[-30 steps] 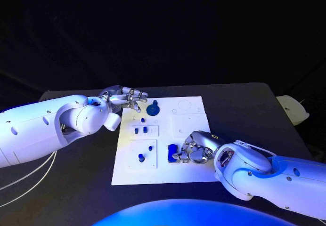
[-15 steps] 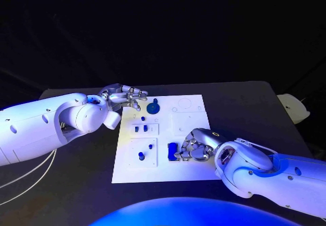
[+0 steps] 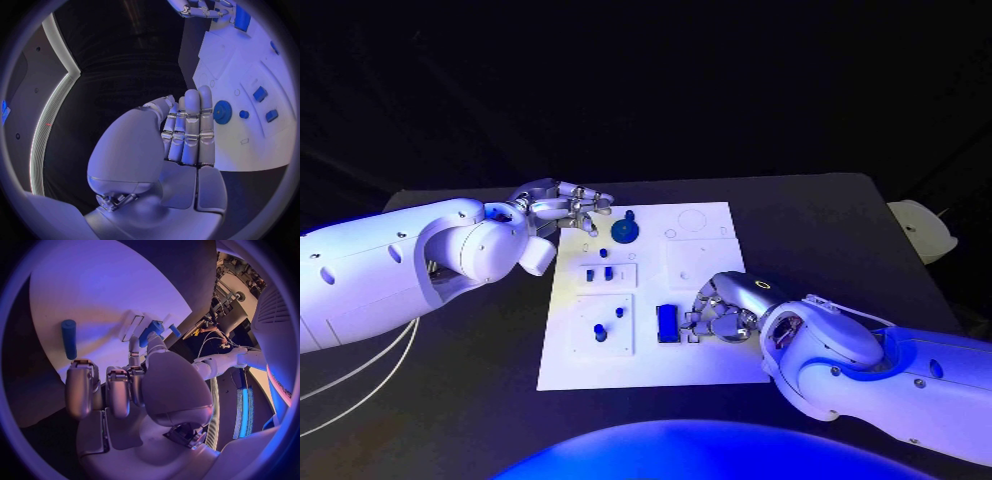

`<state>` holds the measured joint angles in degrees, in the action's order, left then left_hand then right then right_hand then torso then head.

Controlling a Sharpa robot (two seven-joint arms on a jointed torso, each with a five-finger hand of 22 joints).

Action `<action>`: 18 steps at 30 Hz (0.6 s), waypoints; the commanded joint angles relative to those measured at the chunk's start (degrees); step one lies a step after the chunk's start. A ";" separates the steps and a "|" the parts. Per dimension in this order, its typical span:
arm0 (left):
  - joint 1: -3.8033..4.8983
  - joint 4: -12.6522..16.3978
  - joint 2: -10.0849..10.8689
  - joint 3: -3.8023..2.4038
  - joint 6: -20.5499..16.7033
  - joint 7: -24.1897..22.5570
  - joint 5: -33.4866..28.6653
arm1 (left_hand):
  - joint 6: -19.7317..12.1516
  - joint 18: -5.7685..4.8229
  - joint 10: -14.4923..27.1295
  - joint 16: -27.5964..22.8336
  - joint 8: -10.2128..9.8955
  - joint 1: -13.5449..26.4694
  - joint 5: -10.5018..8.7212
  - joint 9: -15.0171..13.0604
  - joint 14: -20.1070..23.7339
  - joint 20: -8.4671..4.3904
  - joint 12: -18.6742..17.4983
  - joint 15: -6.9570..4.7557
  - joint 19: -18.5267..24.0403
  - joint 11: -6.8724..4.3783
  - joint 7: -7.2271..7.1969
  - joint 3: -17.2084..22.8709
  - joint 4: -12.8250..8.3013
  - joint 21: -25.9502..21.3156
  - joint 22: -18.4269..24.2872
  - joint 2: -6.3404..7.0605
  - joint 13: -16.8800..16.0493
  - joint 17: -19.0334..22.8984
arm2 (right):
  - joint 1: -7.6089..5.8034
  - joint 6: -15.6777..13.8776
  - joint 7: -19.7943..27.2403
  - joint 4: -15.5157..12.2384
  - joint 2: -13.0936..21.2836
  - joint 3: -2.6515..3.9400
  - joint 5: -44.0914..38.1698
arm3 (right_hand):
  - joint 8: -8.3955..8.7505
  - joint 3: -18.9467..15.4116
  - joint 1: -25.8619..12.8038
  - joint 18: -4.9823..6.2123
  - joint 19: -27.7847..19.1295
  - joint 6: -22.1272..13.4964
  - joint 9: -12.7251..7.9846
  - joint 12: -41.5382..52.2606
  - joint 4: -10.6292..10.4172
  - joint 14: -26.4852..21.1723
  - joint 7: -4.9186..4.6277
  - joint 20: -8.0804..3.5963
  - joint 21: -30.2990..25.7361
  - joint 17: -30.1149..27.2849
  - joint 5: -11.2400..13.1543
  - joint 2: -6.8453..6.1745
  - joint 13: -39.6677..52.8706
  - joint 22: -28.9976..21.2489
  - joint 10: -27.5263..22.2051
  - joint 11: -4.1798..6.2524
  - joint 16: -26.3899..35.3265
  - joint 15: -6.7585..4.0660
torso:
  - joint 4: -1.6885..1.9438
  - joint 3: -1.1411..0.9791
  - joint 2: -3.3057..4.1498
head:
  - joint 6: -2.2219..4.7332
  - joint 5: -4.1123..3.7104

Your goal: Assemble the parts on the task board

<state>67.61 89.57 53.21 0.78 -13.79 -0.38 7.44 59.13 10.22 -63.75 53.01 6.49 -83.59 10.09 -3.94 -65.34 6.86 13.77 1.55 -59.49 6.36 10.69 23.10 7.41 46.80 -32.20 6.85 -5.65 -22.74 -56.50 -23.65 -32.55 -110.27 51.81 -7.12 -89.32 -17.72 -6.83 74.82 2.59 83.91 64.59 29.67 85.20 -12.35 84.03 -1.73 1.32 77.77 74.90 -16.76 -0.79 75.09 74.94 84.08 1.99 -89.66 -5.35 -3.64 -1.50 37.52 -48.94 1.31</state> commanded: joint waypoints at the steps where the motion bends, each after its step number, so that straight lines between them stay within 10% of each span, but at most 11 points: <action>1: 0.04 0.15 -0.03 -0.03 0.70 -0.19 0.12 | -0.49 0.34 0.30 -0.18 0.06 0.03 0.20 -0.05 0.32 0.03 0.22 0.27 -0.27 -0.01 0.00 0.37 -0.01 0.17 -0.05 -0.34 -0.06 0.09 | 0.08 -0.35 -0.31 -0.37 0.03 0.00 -1.52 | -0.30 0.08 -0.21 -0.39 2.83 0.20 0.07 -0.01 0.03 5.97 0.25 -0.48 0.19 15.10 0.25 -0.33 11.72 12.16 4.13 0.50 -0.34 -0.30 | 0.00 -0.01 0.04 | 0.00 0.01; 18: 0.04 0.12 -0.01 -0.03 0.71 -0.20 0.12 | -0.49 0.34 0.30 -0.18 0.06 0.03 0.20 -0.05 0.32 0.03 0.22 0.27 -0.27 -0.01 0.00 0.37 -0.01 0.17 -0.05 -0.34 -0.06 0.09 | 0.30 1.24 0.82 -1.08 -0.67 -0.01 0.38 | -0.33 -0.12 -0.86 -0.39 2.82 0.32 0.22 -0.03 -0.49 5.97 0.17 -0.48 0.19 15.10 1.06 -0.84 11.72 12.15 4.13 0.42 -0.34 -0.27 | 0.01 0.04 0.03 | -0.19 0.05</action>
<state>67.62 89.58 53.28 0.78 -13.79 -0.36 7.45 59.13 10.22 -63.75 53.01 6.49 -83.59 10.09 -3.94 -65.34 6.85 13.77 1.55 -59.49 6.35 10.69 23.10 7.41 46.80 -32.20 6.85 -5.64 -22.74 -56.27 -23.57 -32.33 -111.43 51.23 -7.13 -89.28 -17.72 -7.01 74.14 2.60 83.91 64.59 29.81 85.19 -12.52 84.03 -1.73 1.33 77.77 74.93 -15.96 -1.47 75.03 74.93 84.08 1.99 -89.66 -5.35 -3.64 -1.50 37.54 -49.10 1.38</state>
